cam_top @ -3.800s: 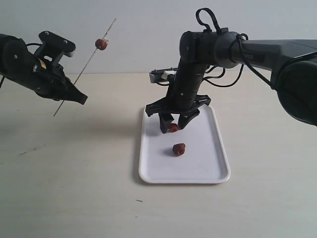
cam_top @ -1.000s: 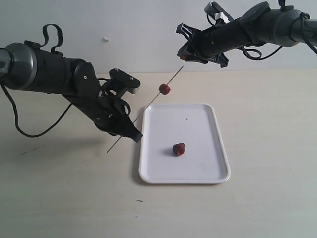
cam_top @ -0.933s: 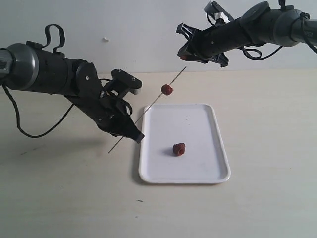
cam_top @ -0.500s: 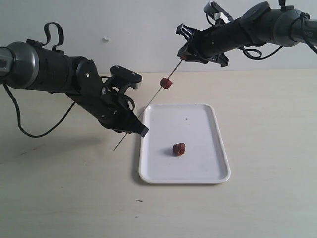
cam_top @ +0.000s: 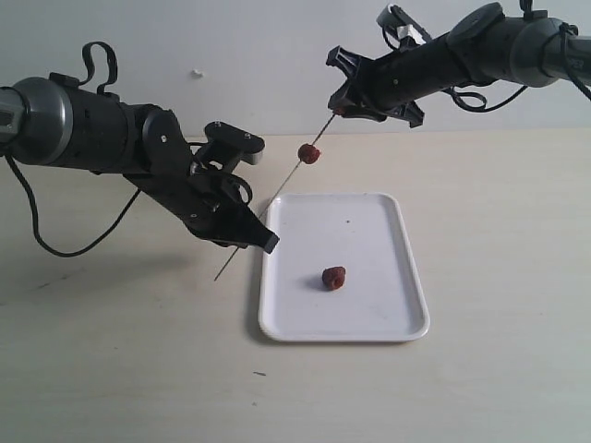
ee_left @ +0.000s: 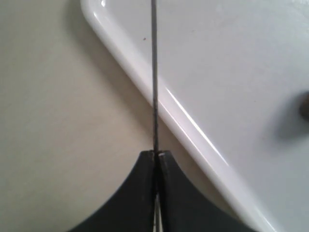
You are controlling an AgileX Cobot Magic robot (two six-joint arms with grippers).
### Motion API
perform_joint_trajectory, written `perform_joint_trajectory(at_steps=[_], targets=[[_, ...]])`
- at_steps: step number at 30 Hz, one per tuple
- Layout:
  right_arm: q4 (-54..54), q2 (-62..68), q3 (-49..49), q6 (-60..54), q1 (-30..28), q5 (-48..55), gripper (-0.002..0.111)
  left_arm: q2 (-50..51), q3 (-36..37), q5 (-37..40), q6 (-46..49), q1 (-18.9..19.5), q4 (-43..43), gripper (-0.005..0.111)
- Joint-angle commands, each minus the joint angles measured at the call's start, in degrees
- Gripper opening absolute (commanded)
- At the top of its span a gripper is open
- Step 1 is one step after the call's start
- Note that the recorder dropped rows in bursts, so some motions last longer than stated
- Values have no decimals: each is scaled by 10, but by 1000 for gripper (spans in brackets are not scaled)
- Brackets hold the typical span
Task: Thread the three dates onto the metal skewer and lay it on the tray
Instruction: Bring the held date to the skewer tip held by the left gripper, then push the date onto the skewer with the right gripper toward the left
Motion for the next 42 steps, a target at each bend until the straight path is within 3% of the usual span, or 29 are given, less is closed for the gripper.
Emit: perform_joint_trajectory(at_steps=[1, 33, 42], targets=[[14, -5, -1, -9, -1, 7, 27, -3, -4, -10, 1, -2, -4, 0], [56, -5, -1, -56, -1, 85, 27, -3, -4, -125, 1, -2, -24, 0], [56, -5, -1, -71, 28, 66, 27, -3, -4, -145, 1, -9, -38, 0]])
